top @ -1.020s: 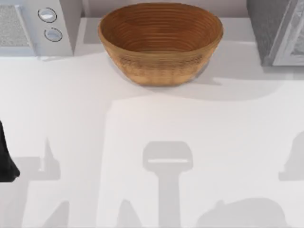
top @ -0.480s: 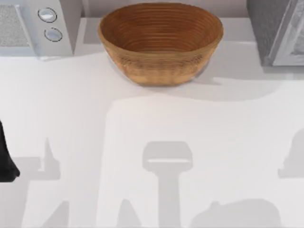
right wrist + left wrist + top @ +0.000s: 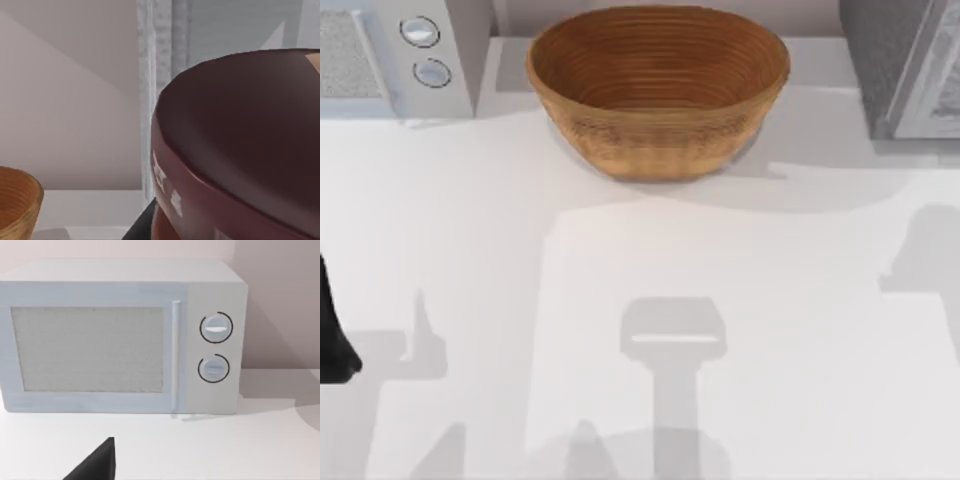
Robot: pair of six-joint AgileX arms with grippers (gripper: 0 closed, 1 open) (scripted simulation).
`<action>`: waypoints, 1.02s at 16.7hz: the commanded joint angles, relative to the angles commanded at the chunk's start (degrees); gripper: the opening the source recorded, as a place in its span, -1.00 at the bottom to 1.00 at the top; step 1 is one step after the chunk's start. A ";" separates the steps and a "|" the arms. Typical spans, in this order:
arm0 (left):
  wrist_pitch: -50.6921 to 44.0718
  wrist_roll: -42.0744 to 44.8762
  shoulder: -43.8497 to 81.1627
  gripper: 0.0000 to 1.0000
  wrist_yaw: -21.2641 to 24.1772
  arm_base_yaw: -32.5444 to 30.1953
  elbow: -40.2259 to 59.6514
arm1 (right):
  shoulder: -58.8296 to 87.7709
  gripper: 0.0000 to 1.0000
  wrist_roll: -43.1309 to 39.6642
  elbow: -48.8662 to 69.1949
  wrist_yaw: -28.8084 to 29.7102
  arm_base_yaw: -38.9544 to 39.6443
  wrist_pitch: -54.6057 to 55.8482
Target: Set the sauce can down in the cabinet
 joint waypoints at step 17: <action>0.00 0.00 0.00 1.00 0.00 0.00 0.00 | 48.68 -1.00 0.24 69.55 7.20 6.87 -18.76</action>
